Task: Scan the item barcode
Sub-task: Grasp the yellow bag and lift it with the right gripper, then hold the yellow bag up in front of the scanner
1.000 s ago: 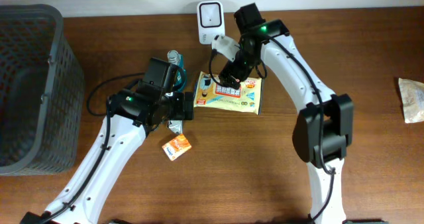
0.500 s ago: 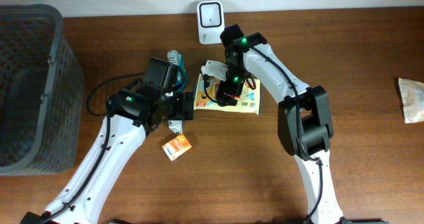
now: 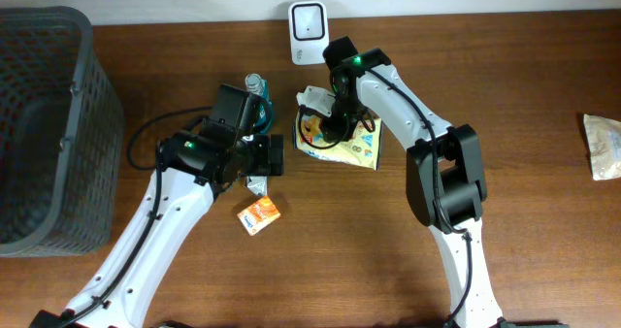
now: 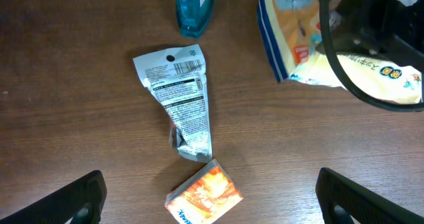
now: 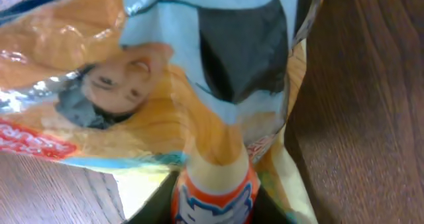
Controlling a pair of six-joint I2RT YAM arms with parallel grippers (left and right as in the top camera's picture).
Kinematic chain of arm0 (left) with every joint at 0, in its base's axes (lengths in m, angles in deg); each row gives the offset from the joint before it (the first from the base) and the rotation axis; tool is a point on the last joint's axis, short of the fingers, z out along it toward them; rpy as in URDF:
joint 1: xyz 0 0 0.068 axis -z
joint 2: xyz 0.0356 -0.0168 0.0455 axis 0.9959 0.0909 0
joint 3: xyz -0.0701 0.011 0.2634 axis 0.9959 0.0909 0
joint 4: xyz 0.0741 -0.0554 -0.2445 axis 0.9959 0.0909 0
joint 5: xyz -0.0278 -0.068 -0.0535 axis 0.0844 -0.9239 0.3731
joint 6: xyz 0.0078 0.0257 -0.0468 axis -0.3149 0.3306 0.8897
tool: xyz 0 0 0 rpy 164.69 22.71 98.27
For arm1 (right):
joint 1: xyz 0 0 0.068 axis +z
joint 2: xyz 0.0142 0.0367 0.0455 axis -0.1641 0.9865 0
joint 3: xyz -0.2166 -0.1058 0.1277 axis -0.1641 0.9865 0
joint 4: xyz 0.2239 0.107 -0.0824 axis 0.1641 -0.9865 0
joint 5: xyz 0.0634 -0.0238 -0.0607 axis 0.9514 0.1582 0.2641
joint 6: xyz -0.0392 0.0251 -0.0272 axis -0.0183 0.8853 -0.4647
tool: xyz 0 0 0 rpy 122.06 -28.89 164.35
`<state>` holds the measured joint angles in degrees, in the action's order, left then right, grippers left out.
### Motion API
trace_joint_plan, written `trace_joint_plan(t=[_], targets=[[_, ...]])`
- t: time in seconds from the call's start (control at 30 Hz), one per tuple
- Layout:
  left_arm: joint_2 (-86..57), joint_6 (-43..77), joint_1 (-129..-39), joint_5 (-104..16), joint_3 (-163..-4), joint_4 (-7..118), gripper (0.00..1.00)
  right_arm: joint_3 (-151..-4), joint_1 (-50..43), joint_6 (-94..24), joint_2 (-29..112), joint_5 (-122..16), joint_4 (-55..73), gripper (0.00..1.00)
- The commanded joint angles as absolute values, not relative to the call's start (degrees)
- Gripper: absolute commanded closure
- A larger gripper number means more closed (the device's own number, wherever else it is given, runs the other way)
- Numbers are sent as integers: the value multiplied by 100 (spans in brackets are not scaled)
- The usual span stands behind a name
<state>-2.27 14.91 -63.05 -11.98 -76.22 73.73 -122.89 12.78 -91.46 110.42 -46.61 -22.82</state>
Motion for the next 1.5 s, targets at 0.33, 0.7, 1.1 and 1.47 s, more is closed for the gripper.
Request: trace_joint_plan(t=[0.33, 0.7, 1.1, 1.47], targets=[[-192, 1548, -6320, -1257, -7550, 7362, 1, -14171, 10, -7992, 11114, -1944, -4695, 96], [-192, 1548, -6320, -1257, -7550, 7360, 1, -14202, -1369, -7190, 11114, 1125, -5548, 96], [-192, 1548, -6320, -1257, -7550, 7362, 1, -14202, -1822, -5841, 11114, 2775, -5117, 95], [-192, 1548, -6320, -1257, -7550, 7364, 1, -14202, -1844, -5732, 11114, 2738, -4276, 96]])
